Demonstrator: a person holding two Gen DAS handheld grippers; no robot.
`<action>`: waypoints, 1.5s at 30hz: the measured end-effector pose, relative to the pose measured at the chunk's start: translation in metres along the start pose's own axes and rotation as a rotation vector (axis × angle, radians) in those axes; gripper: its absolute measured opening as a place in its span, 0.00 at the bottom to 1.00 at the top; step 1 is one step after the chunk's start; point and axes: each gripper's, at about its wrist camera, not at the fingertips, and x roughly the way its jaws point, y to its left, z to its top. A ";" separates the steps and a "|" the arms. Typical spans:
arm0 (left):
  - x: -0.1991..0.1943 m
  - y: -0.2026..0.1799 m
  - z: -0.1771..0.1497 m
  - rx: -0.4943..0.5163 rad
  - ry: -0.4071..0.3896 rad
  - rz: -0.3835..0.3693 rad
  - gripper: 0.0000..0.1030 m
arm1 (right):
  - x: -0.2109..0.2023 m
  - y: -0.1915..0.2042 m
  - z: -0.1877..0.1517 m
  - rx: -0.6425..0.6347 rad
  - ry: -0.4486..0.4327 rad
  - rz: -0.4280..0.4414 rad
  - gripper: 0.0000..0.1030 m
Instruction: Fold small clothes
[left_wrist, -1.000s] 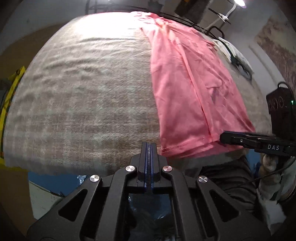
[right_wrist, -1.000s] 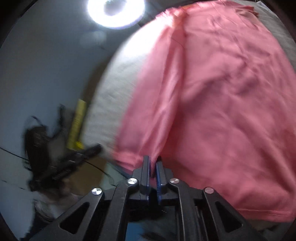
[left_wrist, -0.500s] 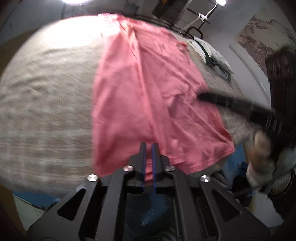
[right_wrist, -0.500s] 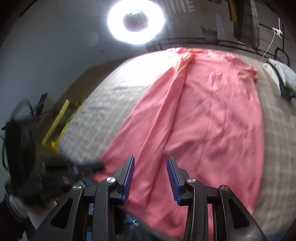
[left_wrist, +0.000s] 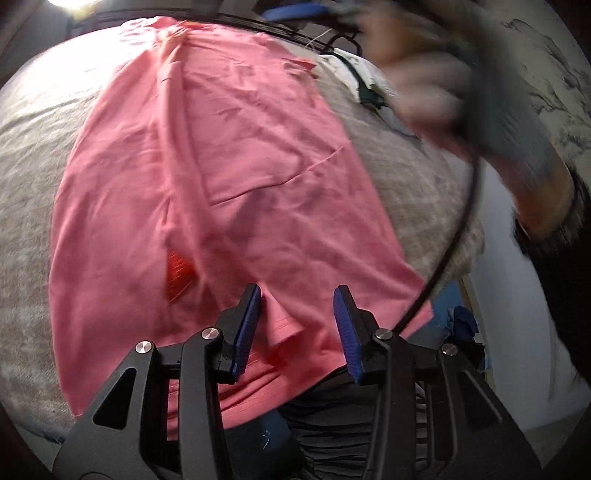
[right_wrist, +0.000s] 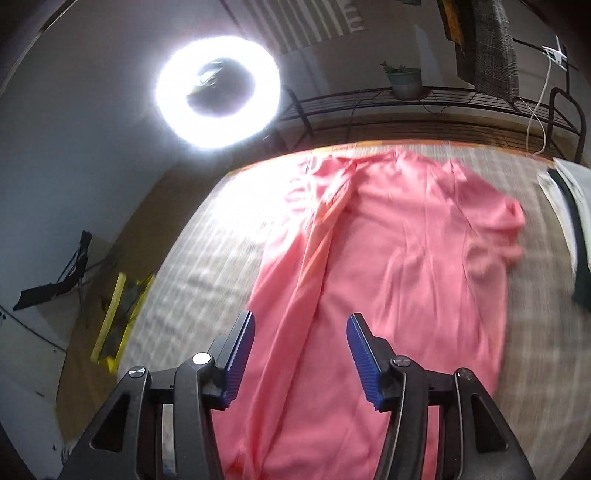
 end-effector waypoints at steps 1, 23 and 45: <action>-0.004 -0.002 0.002 0.006 -0.020 0.007 0.39 | 0.012 0.000 0.012 -0.011 0.004 -0.011 0.52; -0.051 0.039 0.009 -0.100 -0.147 0.164 0.39 | 0.113 -0.083 0.080 0.031 0.080 -0.375 0.35; -0.024 -0.035 -0.024 0.128 -0.039 0.024 0.39 | -0.171 -0.039 -0.091 -0.038 -0.169 -0.198 0.37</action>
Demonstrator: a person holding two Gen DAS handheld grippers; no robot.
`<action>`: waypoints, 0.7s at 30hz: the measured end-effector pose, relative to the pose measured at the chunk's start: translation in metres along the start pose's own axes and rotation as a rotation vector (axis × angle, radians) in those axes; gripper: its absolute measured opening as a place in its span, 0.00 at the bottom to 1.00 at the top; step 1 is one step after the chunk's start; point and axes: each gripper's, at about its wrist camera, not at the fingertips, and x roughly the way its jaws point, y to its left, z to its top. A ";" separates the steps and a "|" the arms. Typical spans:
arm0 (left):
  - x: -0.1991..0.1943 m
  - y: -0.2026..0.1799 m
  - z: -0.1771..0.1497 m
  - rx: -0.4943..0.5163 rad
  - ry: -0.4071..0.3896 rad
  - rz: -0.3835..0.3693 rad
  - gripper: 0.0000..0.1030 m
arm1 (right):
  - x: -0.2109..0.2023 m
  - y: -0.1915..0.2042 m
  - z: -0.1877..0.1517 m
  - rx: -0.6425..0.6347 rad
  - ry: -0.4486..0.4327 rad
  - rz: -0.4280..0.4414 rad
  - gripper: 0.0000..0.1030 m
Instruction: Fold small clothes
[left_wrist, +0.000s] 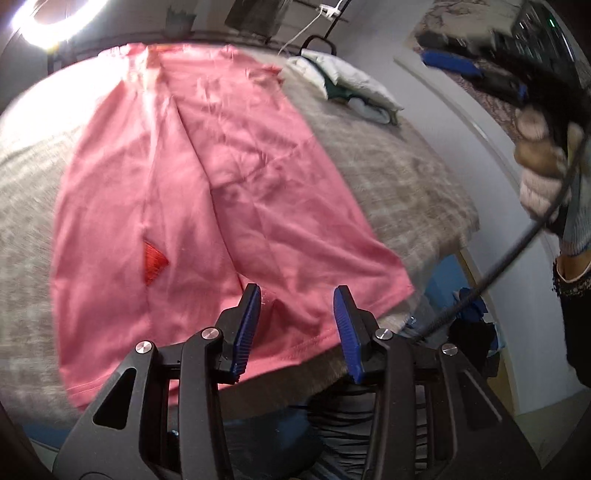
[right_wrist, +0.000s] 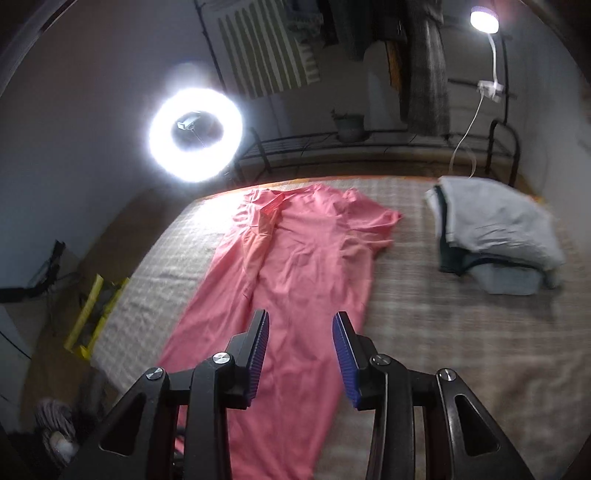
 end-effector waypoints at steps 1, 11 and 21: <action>-0.007 -0.001 0.000 0.010 -0.014 0.016 0.39 | -0.008 0.002 -0.003 -0.009 -0.010 -0.010 0.38; -0.071 0.069 -0.011 -0.177 -0.155 0.219 0.39 | -0.073 0.018 -0.049 -0.049 -0.010 -0.075 0.41; -0.060 0.092 -0.035 -0.228 -0.049 0.341 0.39 | -0.057 0.077 -0.100 -0.046 0.118 0.036 0.40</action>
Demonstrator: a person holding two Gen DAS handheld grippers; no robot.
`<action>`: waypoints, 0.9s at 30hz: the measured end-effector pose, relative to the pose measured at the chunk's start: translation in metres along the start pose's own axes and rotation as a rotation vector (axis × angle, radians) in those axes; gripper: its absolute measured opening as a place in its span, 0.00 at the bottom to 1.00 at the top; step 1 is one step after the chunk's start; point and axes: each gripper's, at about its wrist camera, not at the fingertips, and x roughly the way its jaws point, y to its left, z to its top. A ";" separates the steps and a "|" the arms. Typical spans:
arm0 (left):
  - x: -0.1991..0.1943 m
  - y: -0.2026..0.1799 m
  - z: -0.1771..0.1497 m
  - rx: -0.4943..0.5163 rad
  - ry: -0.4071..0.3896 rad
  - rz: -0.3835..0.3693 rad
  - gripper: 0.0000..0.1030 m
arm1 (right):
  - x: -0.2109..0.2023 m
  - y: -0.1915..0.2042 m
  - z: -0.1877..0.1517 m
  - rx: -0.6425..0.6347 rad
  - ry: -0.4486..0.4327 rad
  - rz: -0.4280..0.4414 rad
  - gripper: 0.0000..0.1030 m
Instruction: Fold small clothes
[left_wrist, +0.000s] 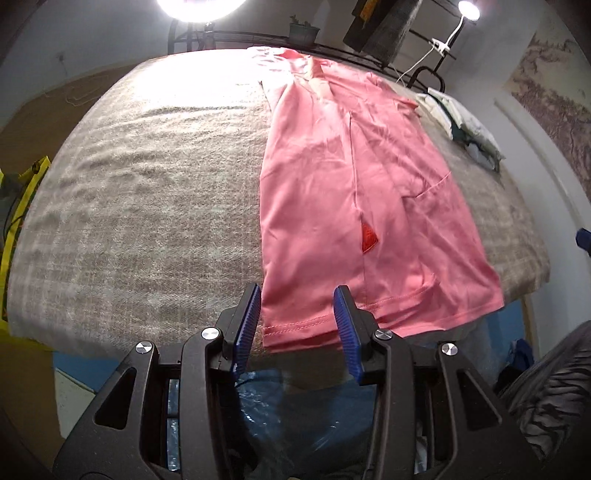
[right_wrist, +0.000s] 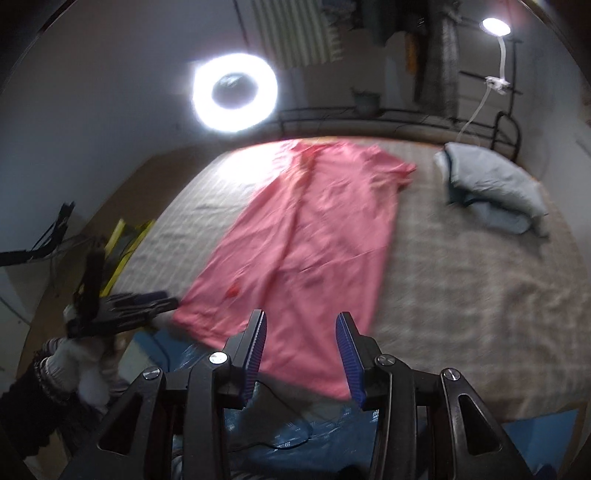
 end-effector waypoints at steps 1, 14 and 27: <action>0.002 -0.002 -0.001 0.014 0.001 0.013 0.39 | 0.005 0.008 -0.003 -0.005 0.010 0.016 0.40; 0.015 -0.022 -0.020 0.200 -0.006 0.041 0.39 | 0.144 0.053 -0.023 -0.064 0.213 0.035 0.39; 0.037 -0.032 -0.015 0.270 0.016 0.066 0.00 | 0.188 0.053 -0.022 -0.090 0.284 0.033 0.02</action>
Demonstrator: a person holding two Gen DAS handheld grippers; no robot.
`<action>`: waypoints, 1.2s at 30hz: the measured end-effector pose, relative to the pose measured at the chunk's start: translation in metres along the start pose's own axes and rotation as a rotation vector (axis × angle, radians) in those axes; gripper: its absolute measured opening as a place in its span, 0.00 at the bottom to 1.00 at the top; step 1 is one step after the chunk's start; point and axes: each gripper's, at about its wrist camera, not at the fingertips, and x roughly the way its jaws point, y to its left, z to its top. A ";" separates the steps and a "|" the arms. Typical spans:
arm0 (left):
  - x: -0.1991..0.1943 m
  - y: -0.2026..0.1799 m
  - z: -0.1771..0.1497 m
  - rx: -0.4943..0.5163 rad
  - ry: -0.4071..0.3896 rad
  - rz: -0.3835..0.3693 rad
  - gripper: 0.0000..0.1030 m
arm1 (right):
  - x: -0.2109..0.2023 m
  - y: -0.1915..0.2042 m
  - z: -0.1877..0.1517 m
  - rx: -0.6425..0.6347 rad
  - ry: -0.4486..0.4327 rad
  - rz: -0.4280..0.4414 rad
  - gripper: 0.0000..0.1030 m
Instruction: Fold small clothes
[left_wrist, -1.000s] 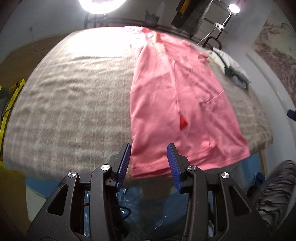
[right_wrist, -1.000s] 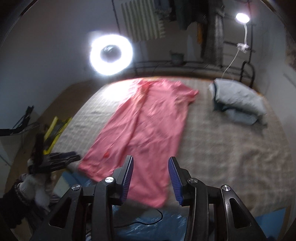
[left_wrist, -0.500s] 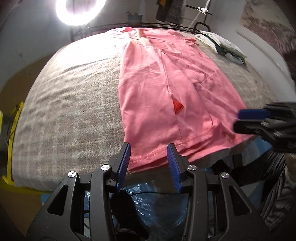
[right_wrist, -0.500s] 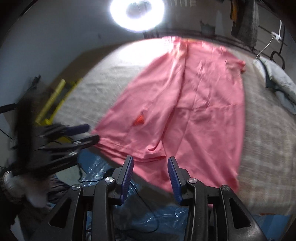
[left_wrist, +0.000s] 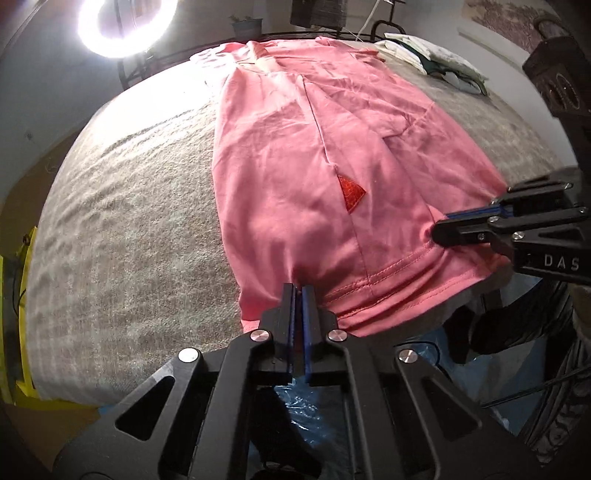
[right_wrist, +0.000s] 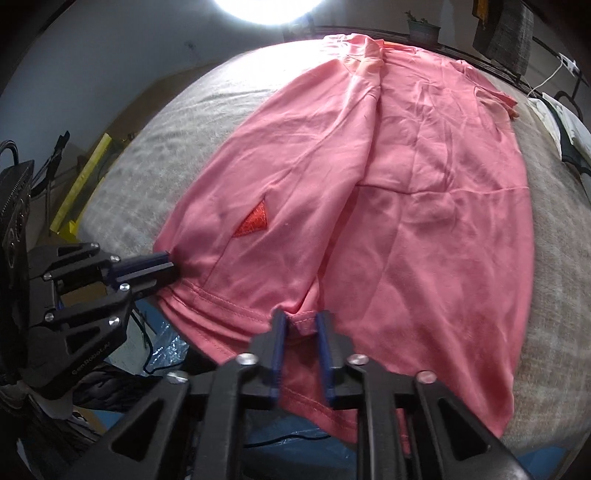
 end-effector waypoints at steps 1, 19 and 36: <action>-0.004 0.005 0.000 -0.028 -0.009 -0.016 0.00 | 0.001 -0.003 0.002 0.017 0.001 0.025 0.01; -0.055 0.060 -0.018 -0.296 -0.133 -0.044 0.00 | -0.018 -0.016 0.005 0.299 -0.051 0.411 0.00; -0.031 0.053 -0.028 -0.202 -0.027 0.124 0.02 | 0.014 -0.006 -0.013 0.271 0.016 0.378 0.12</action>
